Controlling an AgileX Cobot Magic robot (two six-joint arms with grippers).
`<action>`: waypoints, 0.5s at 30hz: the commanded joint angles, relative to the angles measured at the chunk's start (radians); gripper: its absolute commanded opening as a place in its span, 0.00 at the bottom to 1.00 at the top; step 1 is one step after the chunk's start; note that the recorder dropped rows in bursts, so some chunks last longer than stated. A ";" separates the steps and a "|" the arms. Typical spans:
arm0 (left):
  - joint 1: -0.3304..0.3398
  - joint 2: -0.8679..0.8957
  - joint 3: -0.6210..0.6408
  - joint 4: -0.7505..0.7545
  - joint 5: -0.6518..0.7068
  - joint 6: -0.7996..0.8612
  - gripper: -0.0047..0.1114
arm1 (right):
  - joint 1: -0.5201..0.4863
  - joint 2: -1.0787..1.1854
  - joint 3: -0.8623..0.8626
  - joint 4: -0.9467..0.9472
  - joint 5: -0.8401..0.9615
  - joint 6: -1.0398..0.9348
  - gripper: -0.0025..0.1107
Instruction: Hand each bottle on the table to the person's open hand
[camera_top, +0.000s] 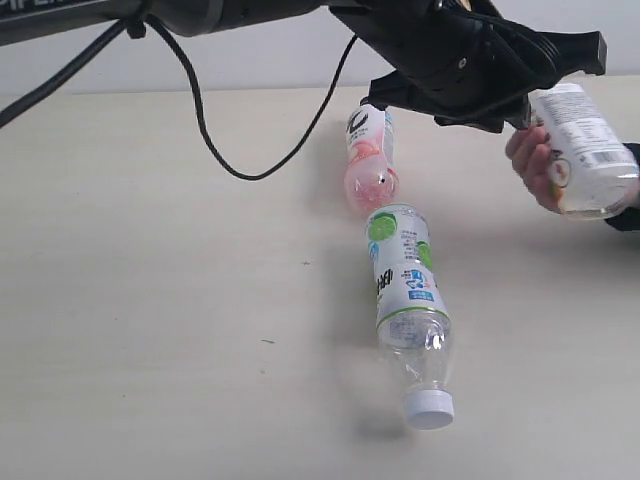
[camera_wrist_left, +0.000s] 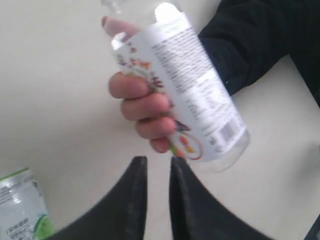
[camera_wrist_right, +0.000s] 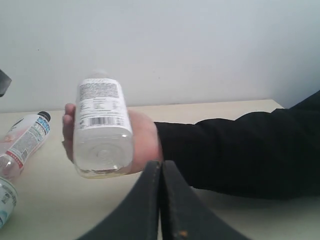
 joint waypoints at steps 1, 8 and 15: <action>0.001 -0.037 0.002 0.075 0.053 0.012 0.04 | 0.002 -0.005 0.004 -0.005 -0.013 -0.009 0.02; -0.001 -0.081 0.002 0.185 0.156 0.007 0.04 | 0.002 -0.005 0.004 -0.005 -0.013 -0.009 0.02; -0.038 -0.161 0.075 0.423 0.257 -0.068 0.04 | 0.002 -0.005 0.004 -0.005 -0.013 -0.009 0.02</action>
